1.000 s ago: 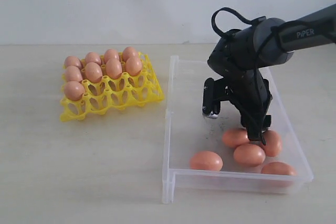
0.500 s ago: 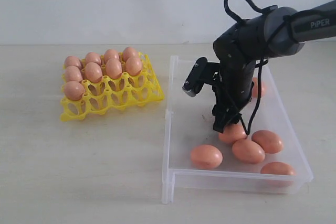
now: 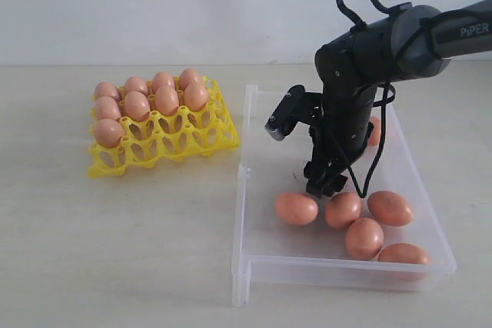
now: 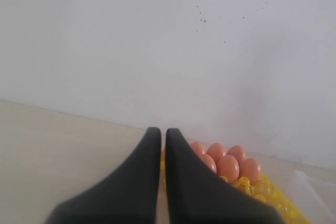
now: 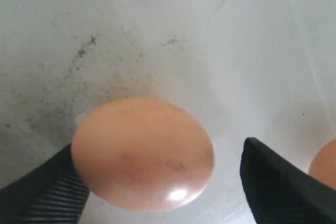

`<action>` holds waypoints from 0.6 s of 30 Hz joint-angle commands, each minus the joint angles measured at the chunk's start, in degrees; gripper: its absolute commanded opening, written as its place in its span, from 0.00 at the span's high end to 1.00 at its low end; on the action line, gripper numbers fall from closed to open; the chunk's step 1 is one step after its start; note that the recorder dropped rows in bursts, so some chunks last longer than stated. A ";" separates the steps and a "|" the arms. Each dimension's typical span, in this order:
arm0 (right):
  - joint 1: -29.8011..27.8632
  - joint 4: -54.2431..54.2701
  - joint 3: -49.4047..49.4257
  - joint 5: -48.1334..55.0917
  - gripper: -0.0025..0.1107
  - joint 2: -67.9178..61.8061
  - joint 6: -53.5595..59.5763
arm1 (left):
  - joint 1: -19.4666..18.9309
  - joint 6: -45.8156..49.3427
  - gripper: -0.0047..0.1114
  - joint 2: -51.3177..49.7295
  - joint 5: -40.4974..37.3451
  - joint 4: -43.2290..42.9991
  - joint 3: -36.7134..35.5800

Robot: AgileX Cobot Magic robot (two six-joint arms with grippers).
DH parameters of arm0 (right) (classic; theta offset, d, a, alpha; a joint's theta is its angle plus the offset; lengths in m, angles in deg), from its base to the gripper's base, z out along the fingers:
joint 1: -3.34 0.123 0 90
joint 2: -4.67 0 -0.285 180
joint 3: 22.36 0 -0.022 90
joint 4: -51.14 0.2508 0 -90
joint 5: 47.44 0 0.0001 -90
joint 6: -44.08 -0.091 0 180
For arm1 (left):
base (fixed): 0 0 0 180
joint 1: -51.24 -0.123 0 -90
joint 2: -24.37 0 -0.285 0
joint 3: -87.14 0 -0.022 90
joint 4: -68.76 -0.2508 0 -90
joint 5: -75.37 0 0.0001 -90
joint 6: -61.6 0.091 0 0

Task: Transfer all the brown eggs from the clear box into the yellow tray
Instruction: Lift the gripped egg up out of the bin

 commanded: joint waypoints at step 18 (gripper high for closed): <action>0.43 -1.34 1.52 -1.43 0.54 -4.22 8.67 | 0.24 0.52 0.93 0.16 0.00 0.19 0.15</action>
